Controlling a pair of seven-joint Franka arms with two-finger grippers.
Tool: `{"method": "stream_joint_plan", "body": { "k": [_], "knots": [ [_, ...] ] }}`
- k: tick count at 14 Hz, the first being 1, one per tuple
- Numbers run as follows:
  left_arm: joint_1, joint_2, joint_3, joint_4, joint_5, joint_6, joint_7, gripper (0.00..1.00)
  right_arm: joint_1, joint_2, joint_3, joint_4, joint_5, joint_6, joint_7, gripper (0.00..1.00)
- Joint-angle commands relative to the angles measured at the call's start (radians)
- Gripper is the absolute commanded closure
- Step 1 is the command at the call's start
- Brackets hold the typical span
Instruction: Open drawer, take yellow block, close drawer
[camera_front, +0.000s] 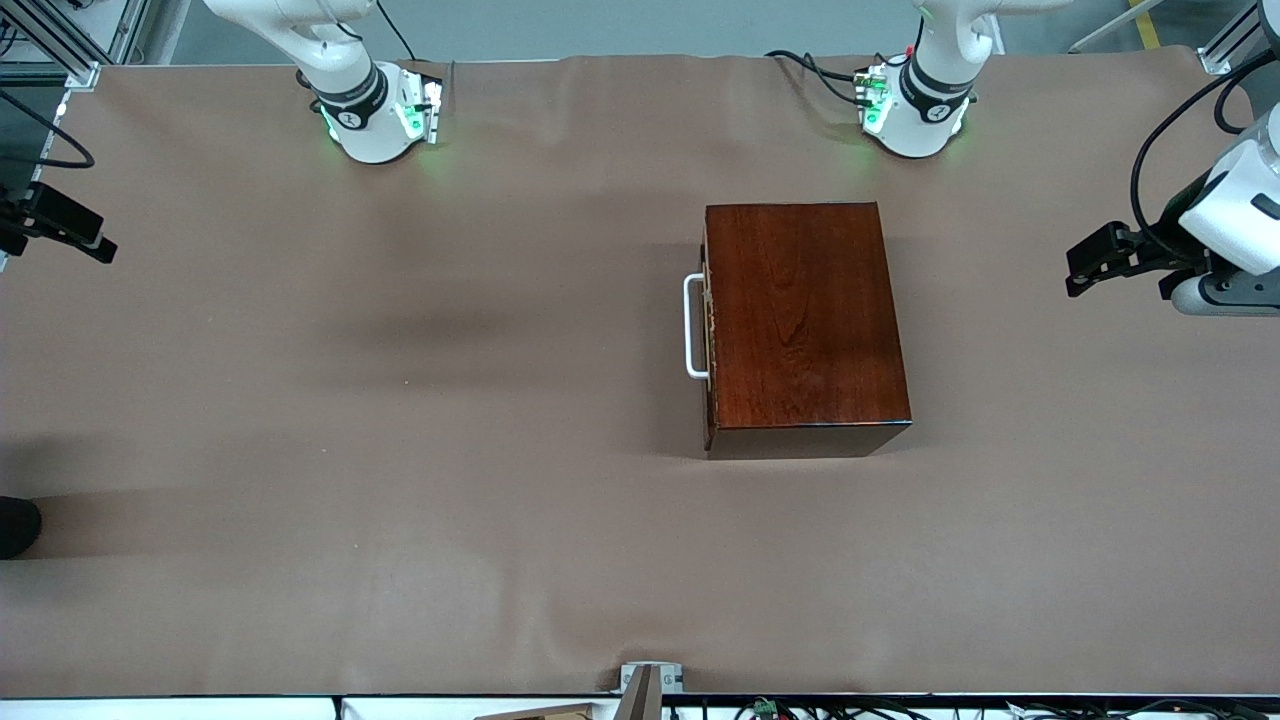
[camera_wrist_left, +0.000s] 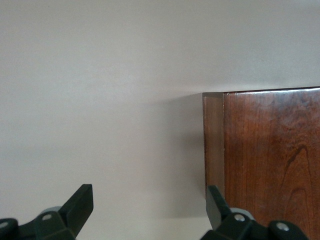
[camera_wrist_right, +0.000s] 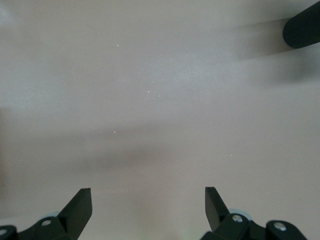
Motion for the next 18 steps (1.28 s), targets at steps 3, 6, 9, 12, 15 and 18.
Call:
{"method": "stream_joint_plan", "body": {
  "k": [3, 6, 9, 12, 15, 18],
  "knots": [
    [-0.012, 0.004, -0.003, 0.004, 0.007, 0.02, -0.002, 0.0, -0.006, 0.002, 0.007, 0.008, 0.012, -0.006, 0.004, 0.0],
    [-0.024, 0.039, -0.017, 0.007, 0.004, 0.022, -0.001, 0.0, -0.006, 0.002, 0.007, 0.008, 0.012, -0.006, 0.004, 0.0],
    [-0.047, 0.109, -0.071, 0.077, -0.01, 0.02, 0.001, 0.0, -0.006, 0.002, 0.007, 0.008, 0.012, -0.006, 0.004, 0.0],
    [-0.112, 0.134, -0.138, 0.099, -0.008, 0.022, -0.066, 0.0, -0.007, 0.002, 0.005, 0.008, 0.012, -0.006, 0.004, 0.0],
    [-0.277, 0.2, -0.137, 0.163, 0.005, 0.02, -0.296, 0.0, -0.007, 0.002, 0.007, 0.008, 0.012, -0.006, 0.004, 0.0],
    [-0.432, 0.269, -0.131, 0.218, 0.019, 0.022, -0.508, 0.0, -0.009, 0.002, 0.007, 0.008, 0.012, -0.006, 0.004, 0.0]
  ]
}}
